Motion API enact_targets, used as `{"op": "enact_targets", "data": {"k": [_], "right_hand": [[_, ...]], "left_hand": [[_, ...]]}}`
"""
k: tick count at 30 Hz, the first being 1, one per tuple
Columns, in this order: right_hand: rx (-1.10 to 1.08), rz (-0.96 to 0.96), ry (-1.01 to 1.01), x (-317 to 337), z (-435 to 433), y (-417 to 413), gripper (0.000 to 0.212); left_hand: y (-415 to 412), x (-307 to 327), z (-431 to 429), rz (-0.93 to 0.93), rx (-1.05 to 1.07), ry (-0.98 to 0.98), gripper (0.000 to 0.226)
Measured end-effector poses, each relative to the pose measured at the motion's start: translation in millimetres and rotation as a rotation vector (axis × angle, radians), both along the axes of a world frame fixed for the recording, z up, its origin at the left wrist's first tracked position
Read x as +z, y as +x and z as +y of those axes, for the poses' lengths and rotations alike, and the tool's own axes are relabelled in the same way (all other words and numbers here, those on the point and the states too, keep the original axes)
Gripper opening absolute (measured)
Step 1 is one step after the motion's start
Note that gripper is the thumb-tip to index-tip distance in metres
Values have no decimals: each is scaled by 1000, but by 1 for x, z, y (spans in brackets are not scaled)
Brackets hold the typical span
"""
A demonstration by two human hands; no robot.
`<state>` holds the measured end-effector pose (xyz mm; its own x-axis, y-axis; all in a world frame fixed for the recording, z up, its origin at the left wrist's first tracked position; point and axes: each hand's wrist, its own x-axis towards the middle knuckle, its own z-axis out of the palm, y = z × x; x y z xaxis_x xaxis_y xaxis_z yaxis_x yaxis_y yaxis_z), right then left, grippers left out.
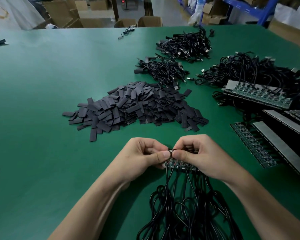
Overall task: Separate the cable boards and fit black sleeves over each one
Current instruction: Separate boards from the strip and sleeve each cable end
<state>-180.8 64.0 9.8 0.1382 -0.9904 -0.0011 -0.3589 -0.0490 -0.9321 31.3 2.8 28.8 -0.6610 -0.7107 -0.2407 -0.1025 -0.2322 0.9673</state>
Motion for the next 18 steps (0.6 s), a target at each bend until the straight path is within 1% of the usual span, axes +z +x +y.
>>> {"op": "enact_targets", "data": {"k": [4, 10, 14, 18], "right_hand": [[5, -18, 5, -1, -1, 0, 15], [9, -63, 4, -1, -3, 1, 13], [15, -151, -6, 2, -2, 3, 14], [12, -120, -4, 5, -1, 0, 9]], "left_hand": [[-1, 1, 3, 17, 10, 35, 2], [-2, 1, 3, 28, 26, 39, 4], [-2, 1, 4, 87, 0, 91, 6], [0, 2, 1, 102, -9, 112, 7]]}}
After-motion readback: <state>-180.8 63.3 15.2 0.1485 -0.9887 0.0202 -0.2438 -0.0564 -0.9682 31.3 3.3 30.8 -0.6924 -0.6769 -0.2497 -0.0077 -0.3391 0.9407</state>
